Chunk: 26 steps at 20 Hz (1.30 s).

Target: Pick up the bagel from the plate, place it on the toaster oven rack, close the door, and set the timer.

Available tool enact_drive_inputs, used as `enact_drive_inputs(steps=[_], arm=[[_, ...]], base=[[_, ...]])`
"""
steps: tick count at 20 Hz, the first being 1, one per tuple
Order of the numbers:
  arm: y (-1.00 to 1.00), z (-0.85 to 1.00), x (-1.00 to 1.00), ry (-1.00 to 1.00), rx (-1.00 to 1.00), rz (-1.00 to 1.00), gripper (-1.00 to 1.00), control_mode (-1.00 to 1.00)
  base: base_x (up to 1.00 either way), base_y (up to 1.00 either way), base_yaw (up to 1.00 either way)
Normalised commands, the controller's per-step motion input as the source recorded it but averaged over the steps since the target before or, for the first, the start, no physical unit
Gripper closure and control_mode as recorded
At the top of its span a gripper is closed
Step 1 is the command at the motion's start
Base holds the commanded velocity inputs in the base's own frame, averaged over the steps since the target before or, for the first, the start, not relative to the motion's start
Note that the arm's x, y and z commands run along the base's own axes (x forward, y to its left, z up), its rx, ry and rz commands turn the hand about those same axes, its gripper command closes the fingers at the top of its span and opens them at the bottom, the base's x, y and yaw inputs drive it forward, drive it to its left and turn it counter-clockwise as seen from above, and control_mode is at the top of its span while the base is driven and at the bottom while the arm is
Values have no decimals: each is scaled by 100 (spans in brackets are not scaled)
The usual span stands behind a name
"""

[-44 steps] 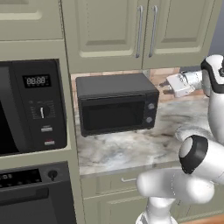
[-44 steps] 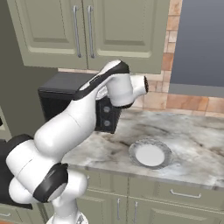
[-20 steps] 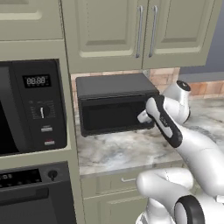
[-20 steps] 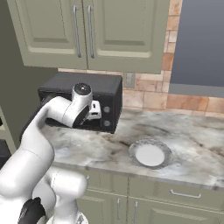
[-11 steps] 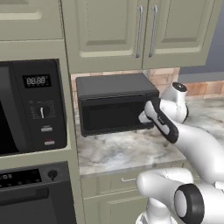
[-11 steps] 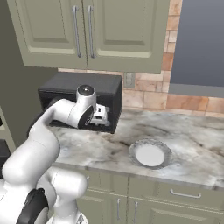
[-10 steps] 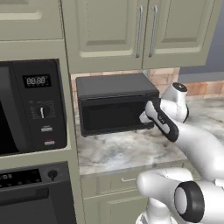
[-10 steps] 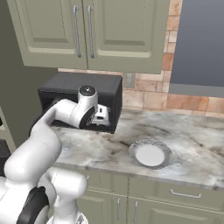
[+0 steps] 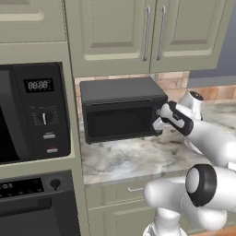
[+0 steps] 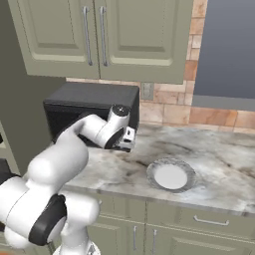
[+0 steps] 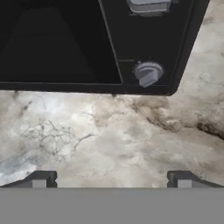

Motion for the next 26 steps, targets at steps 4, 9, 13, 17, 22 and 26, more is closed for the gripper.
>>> enact_drive_inputs(steps=[4, 9, 13, 17, 22, 26], arm=[[-1, -19, 42, 11, 13, 0, -100, -100], [-16, -6, 41, 5, 10, 0, -100, -100], [-15, -14, 21, 0, 4, 0, -100, -100], [-6, -21, 13, 0, 2, 0, -100, -100], [0, -20, 10, 0, 2, 0, -100, -100], [0, -12, 23, 0, 3, 0, -100, -100]], base=[[0, 0, 0], [0, 0, 0], [0, 0, 0], [0, 0, 0], [0, 0, 0], [0, 0, 0]])
